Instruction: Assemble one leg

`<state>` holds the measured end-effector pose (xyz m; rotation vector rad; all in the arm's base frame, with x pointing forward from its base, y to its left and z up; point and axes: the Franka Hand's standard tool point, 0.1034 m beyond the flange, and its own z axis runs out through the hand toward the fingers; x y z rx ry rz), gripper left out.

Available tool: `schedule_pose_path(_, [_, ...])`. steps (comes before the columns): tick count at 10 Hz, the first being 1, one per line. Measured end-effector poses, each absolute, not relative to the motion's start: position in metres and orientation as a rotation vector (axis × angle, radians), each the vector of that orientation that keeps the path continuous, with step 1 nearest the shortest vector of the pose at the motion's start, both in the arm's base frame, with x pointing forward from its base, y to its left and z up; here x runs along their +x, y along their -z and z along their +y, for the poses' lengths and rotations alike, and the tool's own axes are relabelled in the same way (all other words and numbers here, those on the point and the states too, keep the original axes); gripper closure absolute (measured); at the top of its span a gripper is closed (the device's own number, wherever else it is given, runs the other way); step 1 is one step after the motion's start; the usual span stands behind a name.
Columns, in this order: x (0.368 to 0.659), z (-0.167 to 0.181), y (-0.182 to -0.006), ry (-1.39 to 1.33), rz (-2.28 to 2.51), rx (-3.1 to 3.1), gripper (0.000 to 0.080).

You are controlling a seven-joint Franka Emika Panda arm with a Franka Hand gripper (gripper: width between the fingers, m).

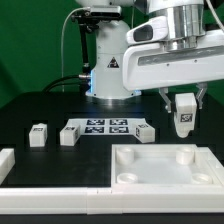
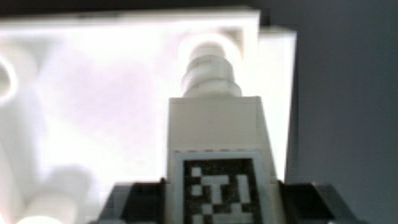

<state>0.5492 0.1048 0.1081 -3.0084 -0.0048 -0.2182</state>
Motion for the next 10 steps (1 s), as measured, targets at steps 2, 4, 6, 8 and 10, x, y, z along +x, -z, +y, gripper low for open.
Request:
schedule_pose_path(2, [0.568, 0.100, -0.105, 0.266, -0.080, -3.005, 0.0508])
schedule_pose_path(4, [0.568, 0.101, -0.104, 0.324, -0.076, -3.002, 0.0508])
schedule_pose_path(6, [0.573, 0.097, -0.107, 0.614, -0.066, -2.969, 0.0508])
schedule_pose_path(8, [0.583, 0.103, -0.104, 0.567, -0.077, -2.971, 0.0508])
schedule_pose_path(10, [0.591, 0.108, -0.105, 0.634, -0.081, -2.955, 0.0508])
